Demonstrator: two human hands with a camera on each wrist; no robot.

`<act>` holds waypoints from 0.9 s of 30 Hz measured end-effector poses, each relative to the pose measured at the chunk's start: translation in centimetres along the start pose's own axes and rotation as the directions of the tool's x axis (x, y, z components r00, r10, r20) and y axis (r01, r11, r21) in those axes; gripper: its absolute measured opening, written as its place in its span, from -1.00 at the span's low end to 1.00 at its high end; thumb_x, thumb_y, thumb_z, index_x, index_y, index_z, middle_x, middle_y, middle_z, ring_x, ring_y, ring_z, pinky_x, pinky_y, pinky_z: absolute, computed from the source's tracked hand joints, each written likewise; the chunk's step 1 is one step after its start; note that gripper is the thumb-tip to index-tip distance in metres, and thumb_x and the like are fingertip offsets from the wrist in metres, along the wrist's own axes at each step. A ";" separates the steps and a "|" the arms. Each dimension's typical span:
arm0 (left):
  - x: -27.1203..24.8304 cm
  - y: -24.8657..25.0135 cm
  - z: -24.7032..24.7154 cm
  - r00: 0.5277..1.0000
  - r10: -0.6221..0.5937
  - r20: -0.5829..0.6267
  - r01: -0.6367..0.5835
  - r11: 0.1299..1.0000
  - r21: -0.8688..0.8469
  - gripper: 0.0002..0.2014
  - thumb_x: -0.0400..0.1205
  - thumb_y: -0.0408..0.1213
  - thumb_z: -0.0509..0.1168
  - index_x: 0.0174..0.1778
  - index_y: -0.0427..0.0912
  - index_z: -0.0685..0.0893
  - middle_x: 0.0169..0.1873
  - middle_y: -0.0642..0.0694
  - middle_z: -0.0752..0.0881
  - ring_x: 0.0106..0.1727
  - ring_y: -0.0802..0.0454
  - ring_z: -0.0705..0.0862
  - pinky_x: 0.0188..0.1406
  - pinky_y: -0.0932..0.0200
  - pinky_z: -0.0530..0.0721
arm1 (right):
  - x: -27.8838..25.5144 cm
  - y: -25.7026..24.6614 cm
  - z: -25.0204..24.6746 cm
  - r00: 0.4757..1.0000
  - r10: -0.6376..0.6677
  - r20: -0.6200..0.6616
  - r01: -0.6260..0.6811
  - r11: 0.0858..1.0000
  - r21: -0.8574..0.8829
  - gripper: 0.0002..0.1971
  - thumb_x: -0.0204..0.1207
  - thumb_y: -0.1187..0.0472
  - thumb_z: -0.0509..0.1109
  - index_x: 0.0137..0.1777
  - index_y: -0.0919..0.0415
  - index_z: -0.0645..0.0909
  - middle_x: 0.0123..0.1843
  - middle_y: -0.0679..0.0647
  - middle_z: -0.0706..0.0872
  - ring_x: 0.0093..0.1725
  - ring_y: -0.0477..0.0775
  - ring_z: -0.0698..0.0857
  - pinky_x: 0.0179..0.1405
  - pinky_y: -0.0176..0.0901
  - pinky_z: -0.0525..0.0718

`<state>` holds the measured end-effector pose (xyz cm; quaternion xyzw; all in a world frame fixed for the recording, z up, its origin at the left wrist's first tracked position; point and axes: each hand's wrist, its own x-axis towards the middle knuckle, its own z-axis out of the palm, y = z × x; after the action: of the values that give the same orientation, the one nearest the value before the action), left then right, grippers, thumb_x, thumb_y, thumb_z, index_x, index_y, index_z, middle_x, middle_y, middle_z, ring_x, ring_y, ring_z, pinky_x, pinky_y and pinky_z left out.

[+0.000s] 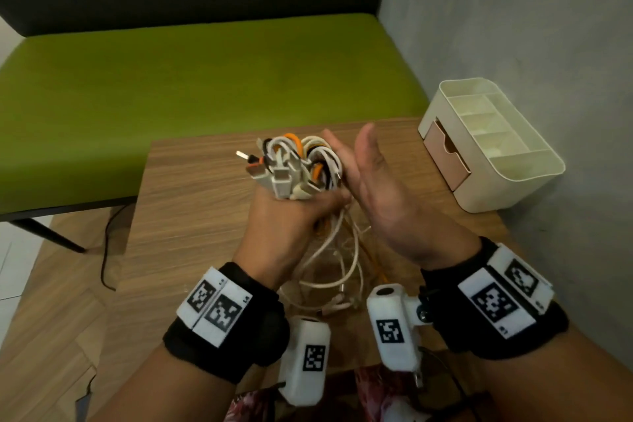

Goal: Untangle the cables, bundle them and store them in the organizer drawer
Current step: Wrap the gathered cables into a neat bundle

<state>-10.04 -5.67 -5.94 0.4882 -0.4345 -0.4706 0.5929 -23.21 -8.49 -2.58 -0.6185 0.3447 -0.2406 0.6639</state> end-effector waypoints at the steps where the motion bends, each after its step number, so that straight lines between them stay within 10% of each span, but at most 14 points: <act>1: 0.2 0.0 -0.1 0.999 -0.052 -0.003 0.052 0.995 -0.082 -0.71 0.37 -0.48 0.54 -0.02 -0.40 0.72 -0.16 -0.26 0.80 -0.16 -0.13 0.78 -0.11 -0.05 0.76 | -0.5 -0.4 -0.1 1.000 -0.006 0.007 0.006 1.000 0.020 -0.34 0.30 -0.62 -0.08 0.30 -0.50 0.54 0.36 -0.31 0.69 0.33 -0.40 0.60 0.36 -0.30 0.58; 3: 0.7 0.3 -0.5 0.981 -0.193 0.012 0.187 0.933 -0.308 -0.76 0.33 -0.42 0.51 -0.10 -0.34 0.74 -0.25 -0.25 0.77 -0.27 -0.13 0.76 -0.15 -0.06 0.74 | -0.9 -0.3 -0.2 1.000 0.001 -0.003 -0.001 0.994 -0.112 -0.54 0.47 -0.45 0.02 0.32 -0.53 0.51 0.36 -0.29 0.69 0.20 -0.46 0.64 0.27 -0.31 0.64; 7: 0.9 1.2 -1.3 0.948 -0.314 0.055 0.290 0.779 -0.556 -0.97 0.40 -0.43 0.35 -0.34 -0.25 0.66 -0.48 -0.14 0.69 -0.45 -0.03 0.71 -0.33 0.07 0.74 | 0.0 2.3 0.9 1.000 0.003 -0.010 -0.008 0.843 -0.538 -0.22 0.46 -0.28 0.42 0.55 -0.65 0.01 0.47 -0.29 0.60 0.46 -0.15 0.57 0.55 0.21 0.40; 11: 0.9 1.4 -1.8 0.951 -0.309 0.023 0.273 0.801 -0.533 -0.95 0.30 -0.42 0.40 -0.36 -0.27 0.69 -0.46 -0.16 0.69 -0.47 -0.02 0.69 -0.37 0.11 0.71 | 1.1 3.5 0.6 0.983 -0.084 -0.165 -0.035 0.792 -0.610 -0.50 0.54 0.06 0.42 0.42 -0.40 0.46 0.09 -0.18 0.79 0.15 -0.08 0.72 0.32 0.12 0.59; 14: 1.1 1.7 -2.3 0.952 -0.303 -0.031 0.248 0.829 -0.501 -0.98 0.28 -0.43 0.37 -0.42 -0.27 0.70 -0.44 -0.13 0.69 -0.51 0.06 0.65 -0.51 0.23 0.62 | 1.7 3.1 -0.4 0.957 -0.103 -0.272 -0.173 0.549 -0.818 -0.92 0.59 0.01 0.36 0.01 -0.06 0.62 -0.09 -0.12 0.69 0.08 0.08 0.65 0.24 0.14 0.42; 18: 1.1 1.9 -2.7 0.952 -0.303 -0.046 0.236 0.821 -0.520 -0.93 0.30 -0.42 0.33 -0.33 -0.26 0.66 -0.43 -0.10 0.68 -0.46 0.08 0.63 -0.39 0.20 0.57 | 2.3 3.3 -2.3 0.912 0.077 -0.402 -0.407 0.277 -0.870 -0.67 0.47 -0.34 0.24 -0.15 -0.10 0.52 -0.01 -0.12 0.41 0.28 -0.02 0.42 0.26 0.17 0.27; 21: 1.4 1.9 -3.0 0.945 -0.323 -0.061 0.252 0.832 -0.493 -0.94 0.36 -0.46 0.33 -0.28 -0.29 0.65 -0.42 -0.11 0.69 -0.45 0.08 0.63 -0.41 0.22 0.59 | 1.4 3.0 -4.2 0.882 0.208 -0.423 -0.471 0.389 -0.792 -0.36 0.15 -0.65 0.21 -0.35 -0.03 0.50 -0.20 -0.15 0.44 0.05 0.04 0.54 0.18 0.13 0.45; 24: 1.8 1.6 -3.1 0.932 -0.326 -0.161 0.238 0.882 -0.408 -0.92 0.50 -0.57 0.30 -0.21 -0.36 0.67 -0.38 -0.13 0.73 -0.42 0.08 0.70 -0.43 0.22 0.64 | 0.4 2.7 -5.3 0.879 0.173 -0.445 -0.471 0.468 -0.748 -0.41 0.34 -0.47 0.38 -0.40 0.10 0.50 -0.37 -0.01 0.60 -0.26 0.06 0.61 -0.24 -0.04 0.42; 27: 1.8 1.6 -2.9 0.928 -0.322 -0.185 0.228 0.887 -0.402 -0.92 0.53 -0.60 0.28 -0.19 -0.39 0.66 -0.38 -0.16 0.73 -0.47 0.07 0.69 -0.51 0.27 0.62 | 0.1 2.5 -5.6 0.899 0.133 -0.417 -0.427 0.478 -0.768 -0.55 0.40 -0.31 0.47 -0.31 0.09 0.58 -0.31 0.00 0.67 -0.21 0.05 0.66 -0.25 -0.06 0.53</act>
<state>-6.66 -6.85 -4.65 0.4779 -0.1857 -0.5599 0.6509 -27.66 -11.92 -5.05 -0.7507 0.6112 -0.0210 0.2500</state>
